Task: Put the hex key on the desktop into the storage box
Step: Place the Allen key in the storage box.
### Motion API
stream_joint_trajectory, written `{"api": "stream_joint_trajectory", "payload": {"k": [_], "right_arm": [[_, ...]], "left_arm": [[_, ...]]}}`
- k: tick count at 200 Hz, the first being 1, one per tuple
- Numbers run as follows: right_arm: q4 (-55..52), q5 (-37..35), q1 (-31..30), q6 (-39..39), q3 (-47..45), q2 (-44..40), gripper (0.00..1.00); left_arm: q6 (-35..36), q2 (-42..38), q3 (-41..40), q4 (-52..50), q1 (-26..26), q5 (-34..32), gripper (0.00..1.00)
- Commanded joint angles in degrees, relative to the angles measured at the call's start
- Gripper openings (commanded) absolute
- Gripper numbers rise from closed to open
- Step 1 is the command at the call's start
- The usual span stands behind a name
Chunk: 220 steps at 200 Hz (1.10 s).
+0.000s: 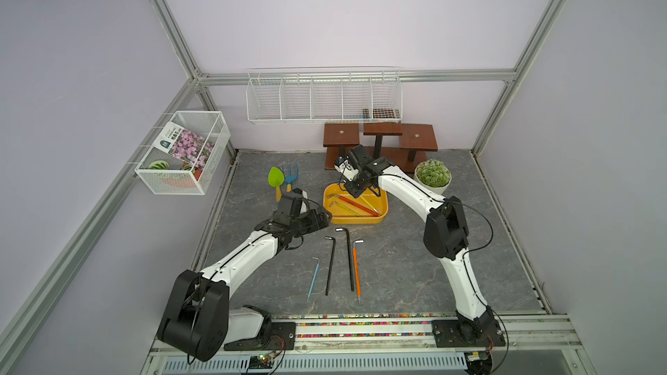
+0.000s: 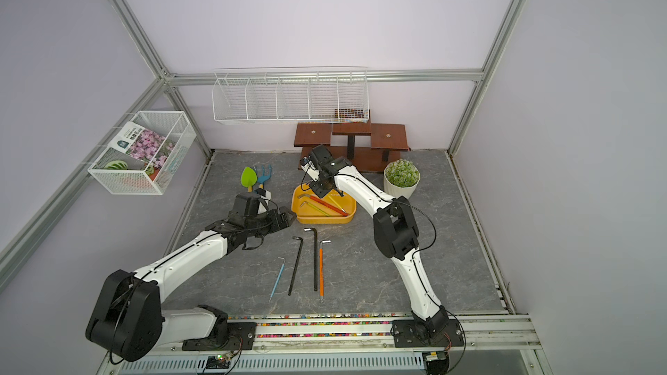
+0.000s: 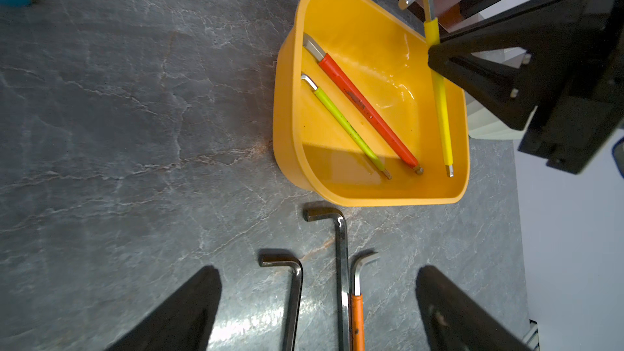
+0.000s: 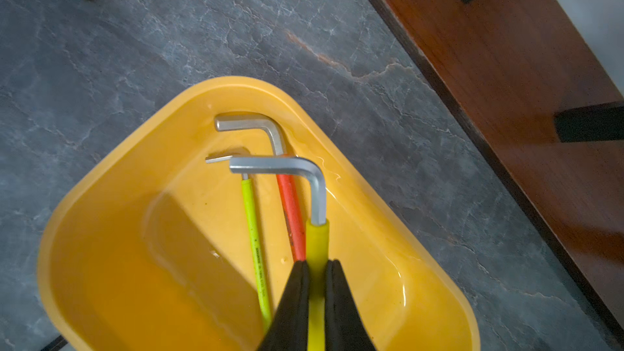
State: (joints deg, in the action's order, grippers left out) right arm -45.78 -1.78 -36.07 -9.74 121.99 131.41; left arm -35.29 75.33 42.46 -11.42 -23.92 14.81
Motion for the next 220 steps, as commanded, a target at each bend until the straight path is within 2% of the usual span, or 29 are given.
{"api": "stream_joint_trajectory", "payload": {"k": [1, 80, 119, 151, 183, 220], "right_arm": [[-0.9, 2.4, 0.0, 0.3, -0.7, 0.7, 0.15], [0.9, 5.2, 0.1, 2.5, -6.6, -3.9, 0.41], [2.0, 7.9, 0.0, 5.0, -11.4, -10.6, 0.46], [4.3, 10.5, 0.0, 8.3, -19.0, -17.7, 0.50], [10.2, 14.6, -0.2, 12.6, -30.2, -26.7, 0.54], [14.4, 13.0, -2.0, 16.8, -41.0, -35.9, 0.57]], "left_arm": [[0.8, -0.6, -0.9, 0.0, -0.2, -0.3, 0.95], [-0.8, -3.3, -1.2, -1.1, -0.2, -0.3, 0.95], [-0.9, -6.5, -1.3, -3.1, -0.2, -1.6, 0.95], [-0.6, -9.5, -1.8, -4.4, -0.2, -2.6, 0.95], [-0.1, -13.1, -2.6, -5.6, -0.2, -4.4, 0.95], [0.1, -15.6, -2.2, -8.9, -0.2, -7.8, 0.96]]}}
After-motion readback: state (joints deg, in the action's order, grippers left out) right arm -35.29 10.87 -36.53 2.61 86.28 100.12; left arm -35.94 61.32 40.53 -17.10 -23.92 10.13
